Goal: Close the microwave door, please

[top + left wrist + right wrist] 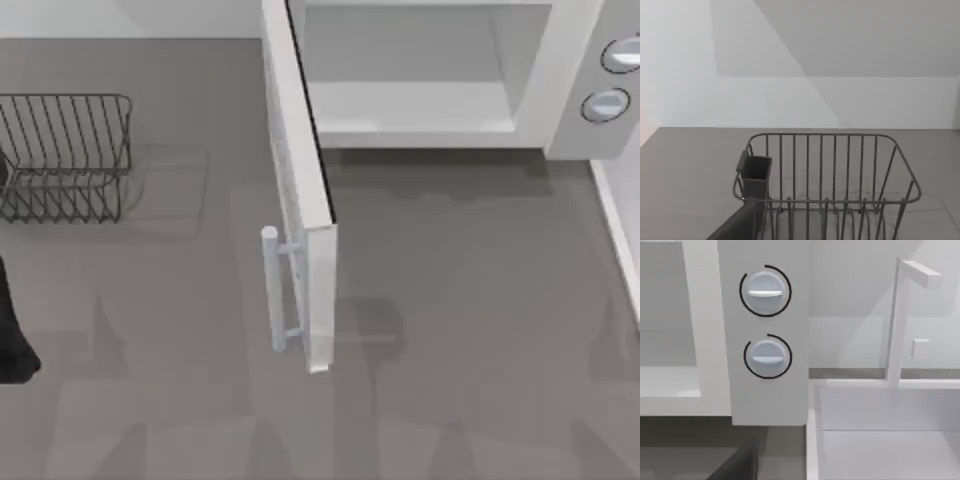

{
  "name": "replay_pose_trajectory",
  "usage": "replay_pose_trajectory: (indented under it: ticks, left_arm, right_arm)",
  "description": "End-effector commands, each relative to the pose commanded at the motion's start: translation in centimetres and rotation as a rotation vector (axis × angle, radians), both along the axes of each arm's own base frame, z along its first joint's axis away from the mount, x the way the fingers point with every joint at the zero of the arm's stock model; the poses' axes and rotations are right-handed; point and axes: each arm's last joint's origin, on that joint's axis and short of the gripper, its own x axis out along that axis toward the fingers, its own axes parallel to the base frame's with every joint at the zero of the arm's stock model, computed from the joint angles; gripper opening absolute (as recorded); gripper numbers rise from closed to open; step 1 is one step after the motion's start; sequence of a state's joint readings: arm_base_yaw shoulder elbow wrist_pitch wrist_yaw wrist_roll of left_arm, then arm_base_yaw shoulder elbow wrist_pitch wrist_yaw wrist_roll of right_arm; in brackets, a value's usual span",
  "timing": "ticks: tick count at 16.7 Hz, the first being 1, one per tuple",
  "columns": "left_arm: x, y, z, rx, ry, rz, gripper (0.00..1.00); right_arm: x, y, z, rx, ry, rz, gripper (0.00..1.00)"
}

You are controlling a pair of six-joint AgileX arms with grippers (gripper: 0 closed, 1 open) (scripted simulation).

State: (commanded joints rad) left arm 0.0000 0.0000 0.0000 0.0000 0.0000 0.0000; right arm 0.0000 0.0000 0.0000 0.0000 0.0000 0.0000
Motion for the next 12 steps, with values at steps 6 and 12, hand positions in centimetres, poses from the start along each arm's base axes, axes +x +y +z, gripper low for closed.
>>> replay_pose_trajectory:
  ticks: [6,12]
  left_arm:
    - [0.2,-0.3,0.8,0.065,0.093,-0.048,1.0]
    - [2.5,-1.6,4.6,0.305,0.416,-0.258,1.0]
  right_arm:
    - [0.0,0.0,0.0,0.0,0.0,0.0,1.0]
    - [0.0,0.0,0.0,0.0,0.0,0.0,1.0]
